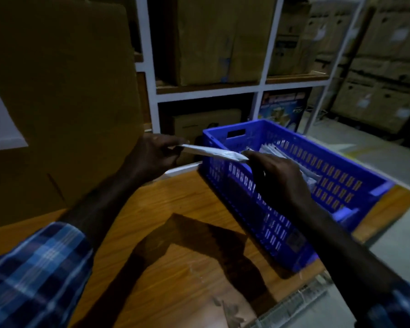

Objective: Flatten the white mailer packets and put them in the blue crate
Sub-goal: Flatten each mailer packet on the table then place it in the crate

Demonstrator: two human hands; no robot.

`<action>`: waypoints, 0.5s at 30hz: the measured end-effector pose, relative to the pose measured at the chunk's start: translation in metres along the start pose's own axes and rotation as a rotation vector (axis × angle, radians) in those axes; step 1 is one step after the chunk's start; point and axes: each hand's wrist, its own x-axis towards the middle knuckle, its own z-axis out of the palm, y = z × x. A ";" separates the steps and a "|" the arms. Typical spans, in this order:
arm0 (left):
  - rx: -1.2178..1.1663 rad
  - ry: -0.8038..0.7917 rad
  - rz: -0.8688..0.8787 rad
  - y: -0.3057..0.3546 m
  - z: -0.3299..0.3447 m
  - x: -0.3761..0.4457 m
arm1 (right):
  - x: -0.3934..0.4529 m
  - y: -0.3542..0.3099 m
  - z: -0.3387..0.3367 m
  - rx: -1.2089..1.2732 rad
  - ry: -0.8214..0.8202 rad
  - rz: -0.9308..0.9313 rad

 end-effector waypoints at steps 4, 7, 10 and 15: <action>-0.081 0.043 0.124 0.031 0.033 0.048 | -0.004 0.047 -0.018 -0.072 0.019 0.154; -0.066 0.067 0.129 0.051 0.071 0.082 | -0.007 0.086 -0.032 -0.109 0.004 0.160; -0.024 0.120 0.133 0.069 0.111 0.114 | -0.014 0.126 -0.044 -0.136 -0.022 0.173; -0.041 0.098 0.149 0.094 0.169 0.165 | -0.032 0.193 -0.052 -0.073 -0.082 0.217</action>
